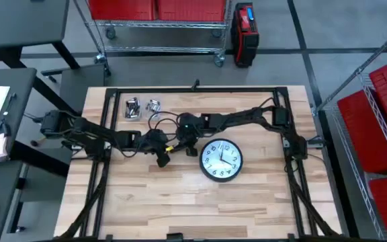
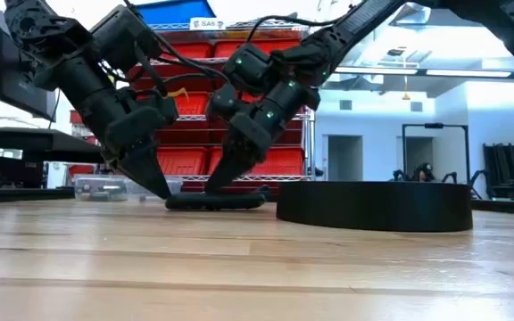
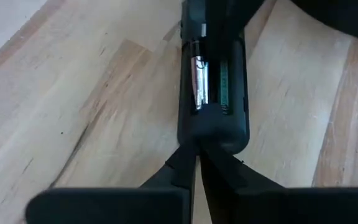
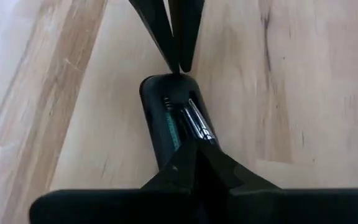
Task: Insert battery
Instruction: Insert the silver battery into the remote
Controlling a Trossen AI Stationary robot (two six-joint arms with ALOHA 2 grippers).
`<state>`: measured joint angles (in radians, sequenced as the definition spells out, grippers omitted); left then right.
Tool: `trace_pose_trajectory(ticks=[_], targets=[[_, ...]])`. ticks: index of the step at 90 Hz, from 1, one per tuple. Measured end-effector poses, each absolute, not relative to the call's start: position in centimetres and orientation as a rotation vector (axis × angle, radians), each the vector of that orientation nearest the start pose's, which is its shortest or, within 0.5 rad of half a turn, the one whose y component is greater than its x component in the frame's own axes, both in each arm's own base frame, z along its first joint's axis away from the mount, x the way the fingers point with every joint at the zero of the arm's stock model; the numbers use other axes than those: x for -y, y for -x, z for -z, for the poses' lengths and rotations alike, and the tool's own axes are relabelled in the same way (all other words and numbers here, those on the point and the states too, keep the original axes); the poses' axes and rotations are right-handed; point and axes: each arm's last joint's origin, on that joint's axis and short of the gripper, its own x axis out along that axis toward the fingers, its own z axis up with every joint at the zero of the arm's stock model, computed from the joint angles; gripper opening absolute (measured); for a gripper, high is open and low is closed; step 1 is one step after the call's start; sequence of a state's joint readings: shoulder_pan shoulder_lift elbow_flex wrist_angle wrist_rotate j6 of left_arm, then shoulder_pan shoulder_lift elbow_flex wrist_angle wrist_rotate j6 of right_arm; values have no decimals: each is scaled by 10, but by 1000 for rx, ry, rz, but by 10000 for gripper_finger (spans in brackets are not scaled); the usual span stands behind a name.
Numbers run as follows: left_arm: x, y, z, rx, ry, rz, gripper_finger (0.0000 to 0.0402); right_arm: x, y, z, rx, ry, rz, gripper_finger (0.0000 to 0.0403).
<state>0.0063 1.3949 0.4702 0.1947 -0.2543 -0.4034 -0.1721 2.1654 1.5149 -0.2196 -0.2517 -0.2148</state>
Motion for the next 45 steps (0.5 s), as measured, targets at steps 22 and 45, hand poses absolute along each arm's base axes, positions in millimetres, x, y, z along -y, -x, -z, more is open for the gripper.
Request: trace_pose_trajectory(ticks=[22,45], targets=[[-9,-240,-140,-665,293,-391,4,73,-464,-168,-808,8,-186,0],[-9,-240,-140,-666,293,-391,4,91,-455,-169,-864,-29,-159,0]])
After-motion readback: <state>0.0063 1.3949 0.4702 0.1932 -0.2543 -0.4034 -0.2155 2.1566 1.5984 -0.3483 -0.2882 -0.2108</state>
